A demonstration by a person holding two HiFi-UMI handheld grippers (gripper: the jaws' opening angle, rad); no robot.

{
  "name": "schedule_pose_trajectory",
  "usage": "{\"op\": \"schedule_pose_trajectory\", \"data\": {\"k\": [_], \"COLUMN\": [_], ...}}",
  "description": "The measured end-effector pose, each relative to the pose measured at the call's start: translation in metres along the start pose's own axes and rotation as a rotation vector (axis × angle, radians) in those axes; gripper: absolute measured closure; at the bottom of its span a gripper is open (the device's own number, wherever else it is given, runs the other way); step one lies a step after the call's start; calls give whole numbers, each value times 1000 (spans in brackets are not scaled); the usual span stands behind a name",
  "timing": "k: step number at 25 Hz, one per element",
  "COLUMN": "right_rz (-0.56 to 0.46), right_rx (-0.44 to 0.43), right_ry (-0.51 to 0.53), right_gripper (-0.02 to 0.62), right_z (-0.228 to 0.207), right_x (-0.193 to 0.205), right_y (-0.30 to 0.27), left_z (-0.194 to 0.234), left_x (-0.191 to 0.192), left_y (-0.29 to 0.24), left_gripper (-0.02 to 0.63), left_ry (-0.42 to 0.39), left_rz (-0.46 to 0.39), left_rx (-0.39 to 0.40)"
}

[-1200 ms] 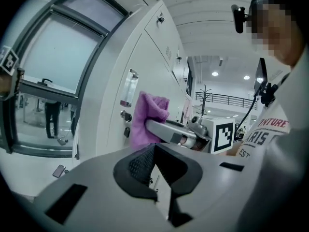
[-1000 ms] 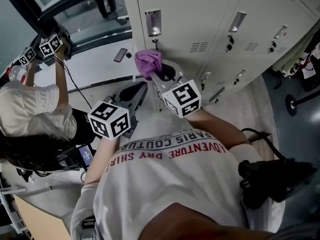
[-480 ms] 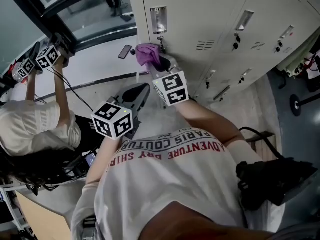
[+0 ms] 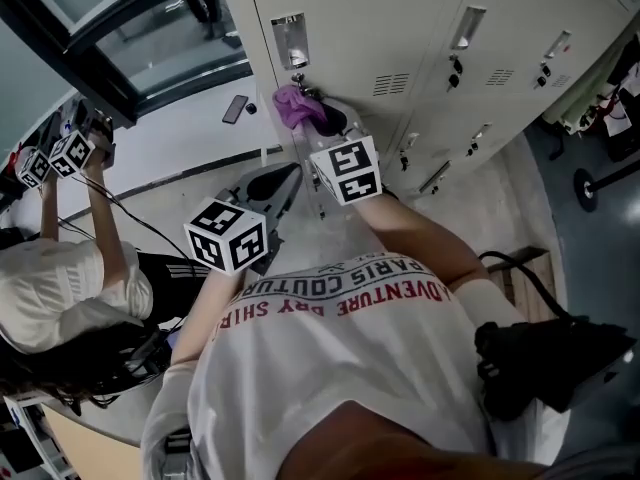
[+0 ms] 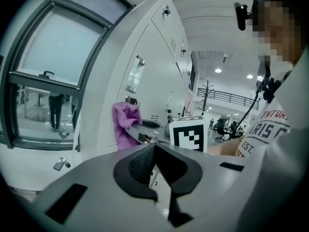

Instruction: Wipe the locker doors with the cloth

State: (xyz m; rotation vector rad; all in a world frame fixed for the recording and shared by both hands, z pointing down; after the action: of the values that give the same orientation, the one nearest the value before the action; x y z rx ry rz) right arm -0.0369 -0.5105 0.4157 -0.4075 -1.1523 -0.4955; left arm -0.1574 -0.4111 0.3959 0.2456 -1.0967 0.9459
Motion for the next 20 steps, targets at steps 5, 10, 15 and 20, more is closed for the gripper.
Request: {"op": "schedule_pose_trajectory", "data": {"k": [5, 10, 15, 20], "right_rz": [15, 26, 57, 78], "right_rx": [65, 157, 271, 361], "right_ry": [-14, -32, -52, -68], "right_gripper": [532, 532, 532, 532], "right_z": [-29, -66, -115, -149], "right_x": [10, 24, 43, 57], "right_y": [18, 42, 70, 93], "left_z": [-10, -18, -26, -33], "left_x": [0, 0, 0, 4], "left_y": [-15, -24, -29, -25], "left_gripper": [604, 604, 604, 604], "left_ry": [-15, -27, -35, -35], "left_rz": [24, 37, 42, 37], "left_rx": [41, 65, 70, 53]}}
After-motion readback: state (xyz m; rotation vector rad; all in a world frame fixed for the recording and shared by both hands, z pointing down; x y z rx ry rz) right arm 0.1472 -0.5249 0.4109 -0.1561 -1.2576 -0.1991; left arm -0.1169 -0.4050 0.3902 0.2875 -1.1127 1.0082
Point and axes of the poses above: the fingertips, and each gripper's own axes: y backward along the fingers, z to its left, x out of its underside, the point moved 8 cm from there along y, backward along the fingers, and after that the axes turned 14 degrees about y, right-handed, at the moved point
